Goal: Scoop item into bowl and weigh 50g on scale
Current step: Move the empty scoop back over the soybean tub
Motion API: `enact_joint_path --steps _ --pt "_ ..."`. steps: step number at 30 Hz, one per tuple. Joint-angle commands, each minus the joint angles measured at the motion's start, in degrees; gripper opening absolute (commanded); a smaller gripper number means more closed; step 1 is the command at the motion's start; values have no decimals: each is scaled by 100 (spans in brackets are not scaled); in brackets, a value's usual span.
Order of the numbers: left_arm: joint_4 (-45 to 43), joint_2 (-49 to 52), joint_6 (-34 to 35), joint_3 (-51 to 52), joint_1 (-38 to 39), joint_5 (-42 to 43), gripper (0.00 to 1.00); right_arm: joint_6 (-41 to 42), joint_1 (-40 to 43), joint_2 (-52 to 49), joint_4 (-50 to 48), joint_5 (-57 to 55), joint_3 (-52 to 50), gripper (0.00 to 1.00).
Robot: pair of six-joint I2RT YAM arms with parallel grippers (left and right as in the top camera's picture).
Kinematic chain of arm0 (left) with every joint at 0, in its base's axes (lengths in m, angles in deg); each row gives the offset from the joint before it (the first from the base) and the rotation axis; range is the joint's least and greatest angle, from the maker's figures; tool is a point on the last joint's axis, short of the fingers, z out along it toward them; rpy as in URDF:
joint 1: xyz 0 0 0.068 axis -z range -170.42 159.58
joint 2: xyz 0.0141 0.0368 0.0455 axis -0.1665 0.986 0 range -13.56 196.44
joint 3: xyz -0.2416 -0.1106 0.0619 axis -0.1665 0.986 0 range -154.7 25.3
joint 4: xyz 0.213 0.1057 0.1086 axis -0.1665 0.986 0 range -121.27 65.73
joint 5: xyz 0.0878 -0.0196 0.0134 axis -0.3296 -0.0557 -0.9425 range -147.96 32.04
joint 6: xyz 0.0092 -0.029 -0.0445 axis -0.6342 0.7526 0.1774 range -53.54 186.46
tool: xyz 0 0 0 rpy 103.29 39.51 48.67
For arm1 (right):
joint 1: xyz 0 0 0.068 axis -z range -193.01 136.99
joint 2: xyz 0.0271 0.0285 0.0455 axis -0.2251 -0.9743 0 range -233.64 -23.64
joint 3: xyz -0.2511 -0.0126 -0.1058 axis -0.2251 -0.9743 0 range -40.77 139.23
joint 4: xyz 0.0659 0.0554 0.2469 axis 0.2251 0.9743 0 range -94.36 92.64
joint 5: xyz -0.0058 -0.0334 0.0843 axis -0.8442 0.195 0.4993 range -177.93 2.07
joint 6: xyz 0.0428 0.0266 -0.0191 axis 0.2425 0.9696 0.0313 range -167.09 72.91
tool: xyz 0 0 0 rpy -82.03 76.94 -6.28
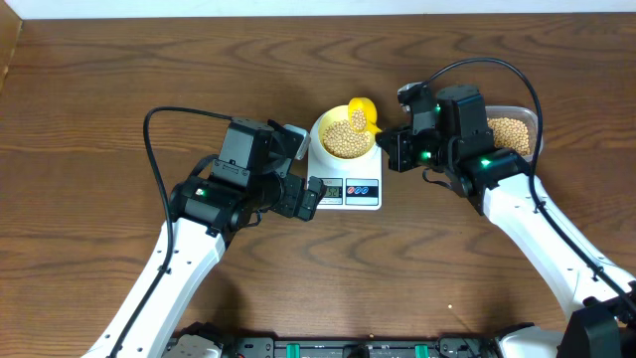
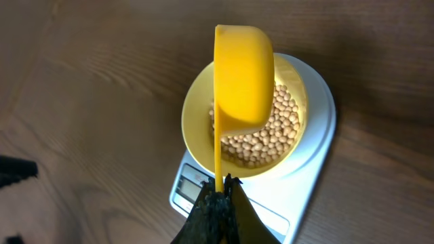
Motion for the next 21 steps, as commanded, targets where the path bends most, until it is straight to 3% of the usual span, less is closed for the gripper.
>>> enact_joint_path --steps 1,13,21 --pt "-4 0 -76 -4 -20 -46 98 452 48 109 -127 282 59 1" --pt "-4 0 -76 -4 -20 -46 98 1351 1891 557 -164 1786 59 1" --pt "-4 0 -79 -4 -20 -46 98 1449 3187 638 1123 1954 59 1"
